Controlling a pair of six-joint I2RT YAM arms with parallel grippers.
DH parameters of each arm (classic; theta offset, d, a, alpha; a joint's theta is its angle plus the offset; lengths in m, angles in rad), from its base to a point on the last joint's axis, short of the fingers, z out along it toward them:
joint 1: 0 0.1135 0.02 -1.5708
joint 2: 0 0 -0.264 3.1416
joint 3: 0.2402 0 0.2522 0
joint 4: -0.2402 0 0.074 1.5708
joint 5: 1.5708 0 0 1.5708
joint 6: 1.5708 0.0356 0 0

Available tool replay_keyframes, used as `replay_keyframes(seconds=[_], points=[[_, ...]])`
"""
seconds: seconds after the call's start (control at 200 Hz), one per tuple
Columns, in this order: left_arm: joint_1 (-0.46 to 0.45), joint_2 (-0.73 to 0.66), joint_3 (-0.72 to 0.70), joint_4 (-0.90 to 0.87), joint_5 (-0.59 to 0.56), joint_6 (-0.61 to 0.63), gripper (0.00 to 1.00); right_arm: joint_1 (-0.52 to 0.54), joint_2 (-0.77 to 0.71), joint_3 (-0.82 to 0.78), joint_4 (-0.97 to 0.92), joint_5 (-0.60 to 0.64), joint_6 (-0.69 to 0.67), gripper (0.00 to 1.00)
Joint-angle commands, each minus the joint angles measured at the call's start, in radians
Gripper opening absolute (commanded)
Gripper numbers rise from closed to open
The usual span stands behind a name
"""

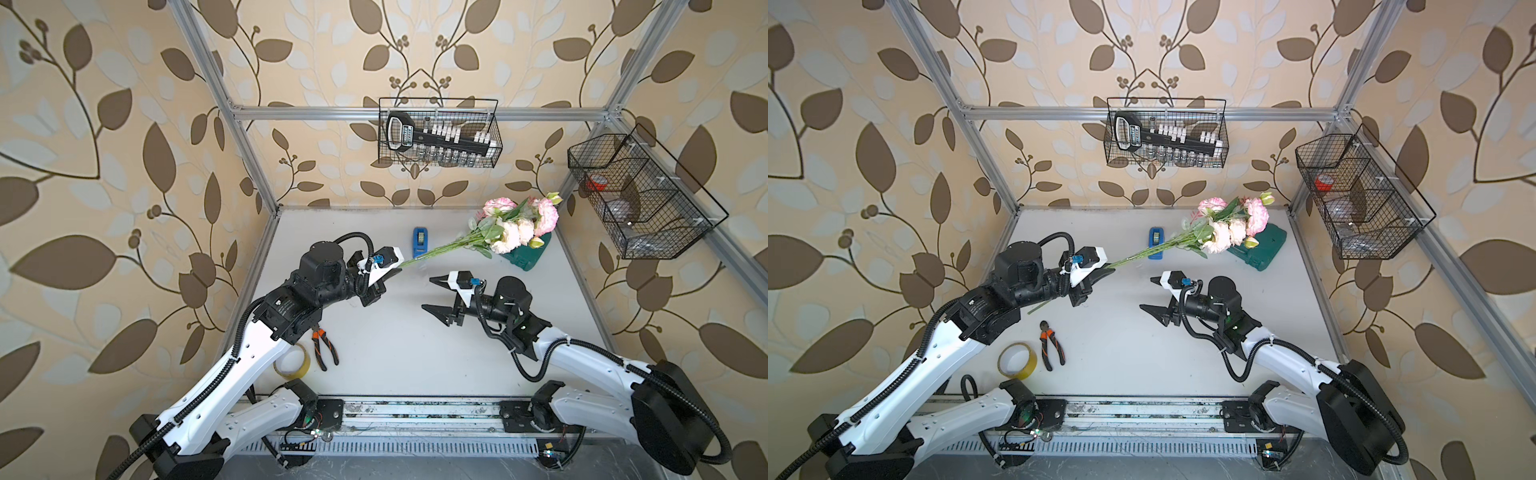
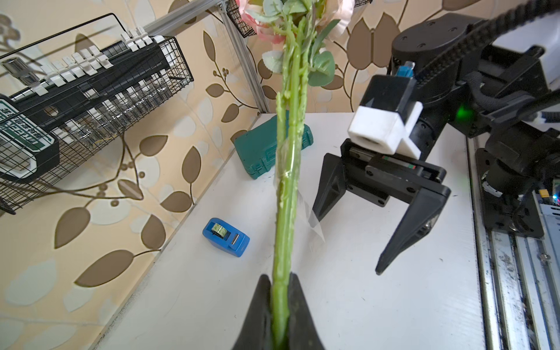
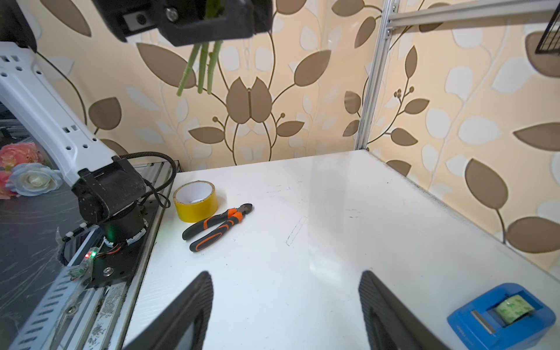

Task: Wrap bouquets with tape
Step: Wrap the tape around the bouquet.

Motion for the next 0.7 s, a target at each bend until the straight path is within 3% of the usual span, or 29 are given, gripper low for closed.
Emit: replay_keyframes(seconds=[0.0, 0.085, 0.235, 0.44, 0.565, 0.695], points=[[0.003, -0.037, 0.041, 0.053, 0.054, -0.035, 0.00, 0.009, 0.039, 0.040, 0.065, 0.011, -0.019, 0.68], [0.004, -0.041, 0.040, 0.064, 0.065, -0.041, 0.00, 0.012, 0.065, 0.058, 0.083, 0.010, -0.019, 0.57], [0.004, -0.033, 0.051, 0.062, 0.053, -0.041, 0.00, 0.017, 0.068, 0.067, 0.084, 0.013, -0.030, 0.26], [0.004, -0.029, 0.055, 0.061, 0.006, -0.029, 0.00, 0.020, 0.032, 0.030, 0.087, 0.052, -0.057, 0.00], [0.004, -0.007, 0.063, 0.048, -0.065, -0.022, 0.00, 0.039, -0.024, 0.006, 0.026, 0.083, -0.078, 0.00], [0.004, 0.055, 0.085, -0.018, -0.199, 0.013, 0.00, 0.122, -0.135, -0.014, -0.113, 0.278, -0.169, 0.00]])
